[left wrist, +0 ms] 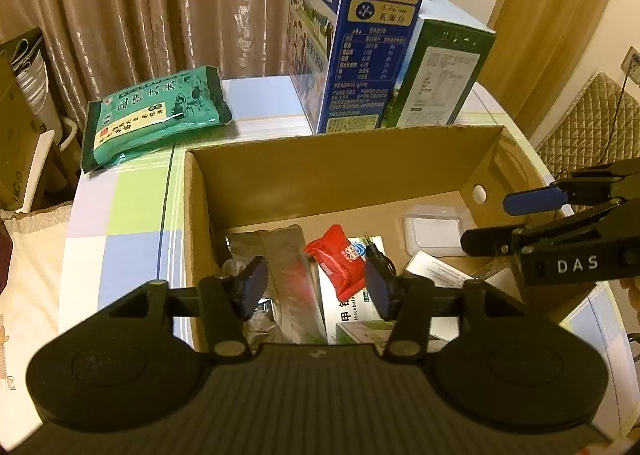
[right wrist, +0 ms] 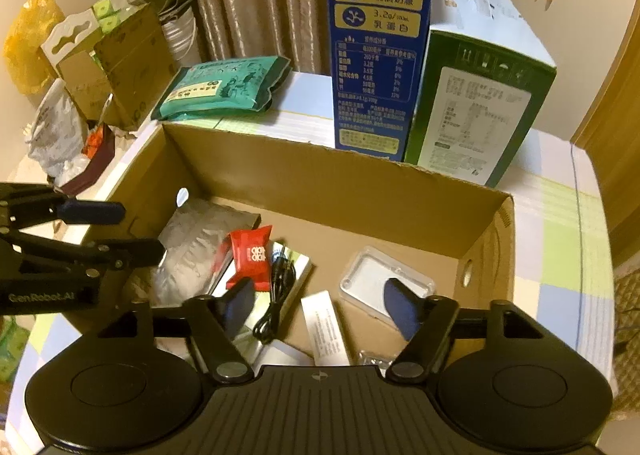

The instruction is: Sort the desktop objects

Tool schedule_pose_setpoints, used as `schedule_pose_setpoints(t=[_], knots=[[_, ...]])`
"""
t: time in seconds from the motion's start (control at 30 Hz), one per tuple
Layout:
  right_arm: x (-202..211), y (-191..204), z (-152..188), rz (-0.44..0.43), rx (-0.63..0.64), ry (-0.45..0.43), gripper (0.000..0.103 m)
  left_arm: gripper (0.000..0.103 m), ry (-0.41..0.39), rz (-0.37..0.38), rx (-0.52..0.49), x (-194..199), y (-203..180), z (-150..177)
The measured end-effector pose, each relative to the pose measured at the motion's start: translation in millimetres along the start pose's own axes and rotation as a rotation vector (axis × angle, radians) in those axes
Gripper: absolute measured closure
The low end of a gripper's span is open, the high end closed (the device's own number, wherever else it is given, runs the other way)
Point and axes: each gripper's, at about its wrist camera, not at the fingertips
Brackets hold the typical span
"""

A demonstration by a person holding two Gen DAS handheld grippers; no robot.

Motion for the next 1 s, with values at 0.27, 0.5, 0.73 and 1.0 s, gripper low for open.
schedule_pose_setpoints(t=[0.27,0.5,0.73,1.0], knots=[[21,13,8,0.038,0.046,0.002,0.005,0.014,-0.04,-0.033,-0.019,26,-7,5],[42,23,18,0.063,0.049,0.001,0.002,0.002,-0.074,-0.048,-0.006,55,-11,16],[69,37,29,0.071,0.042,-0.012,0.002,0.001,-0.093,-0.08,0.02,87,-14,33],[100,54,47,0.066,0.028,-0.03,0.002,0.001,-0.105,-0.124,0.069,126,-15,51]])
Point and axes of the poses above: each gripper's, at about its wrist camera, not at the fingertips, and x roughly against the way its jaws point, y to its left, z to its underside
